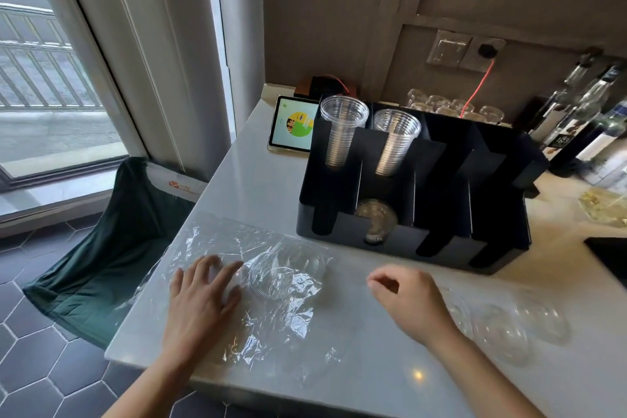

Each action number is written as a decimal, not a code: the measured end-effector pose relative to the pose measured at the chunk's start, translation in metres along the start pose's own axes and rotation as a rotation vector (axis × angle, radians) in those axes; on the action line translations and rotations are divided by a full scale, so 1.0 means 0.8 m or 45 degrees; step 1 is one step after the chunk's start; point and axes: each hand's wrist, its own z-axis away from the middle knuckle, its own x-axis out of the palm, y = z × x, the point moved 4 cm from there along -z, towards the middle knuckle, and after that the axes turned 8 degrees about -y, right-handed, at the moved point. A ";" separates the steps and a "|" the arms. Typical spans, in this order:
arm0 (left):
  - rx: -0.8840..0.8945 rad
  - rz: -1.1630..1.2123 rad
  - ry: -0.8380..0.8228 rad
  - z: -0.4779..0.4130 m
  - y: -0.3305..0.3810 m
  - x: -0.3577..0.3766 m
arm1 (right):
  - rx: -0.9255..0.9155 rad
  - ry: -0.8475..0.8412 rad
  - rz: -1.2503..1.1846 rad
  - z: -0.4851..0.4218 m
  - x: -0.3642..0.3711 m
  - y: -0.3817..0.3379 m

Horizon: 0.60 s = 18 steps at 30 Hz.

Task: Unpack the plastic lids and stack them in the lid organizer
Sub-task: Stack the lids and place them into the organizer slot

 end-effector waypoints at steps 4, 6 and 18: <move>0.005 -0.003 -0.019 0.000 0.002 0.000 | -0.107 -0.206 0.013 0.015 0.064 -0.014; 0.000 0.002 -0.014 0.000 0.002 0.000 | -0.181 -0.226 0.023 0.010 0.080 -0.026; 0.062 -0.135 -0.071 -0.003 0.002 0.007 | 0.206 -0.135 0.079 -0.052 0.120 -0.050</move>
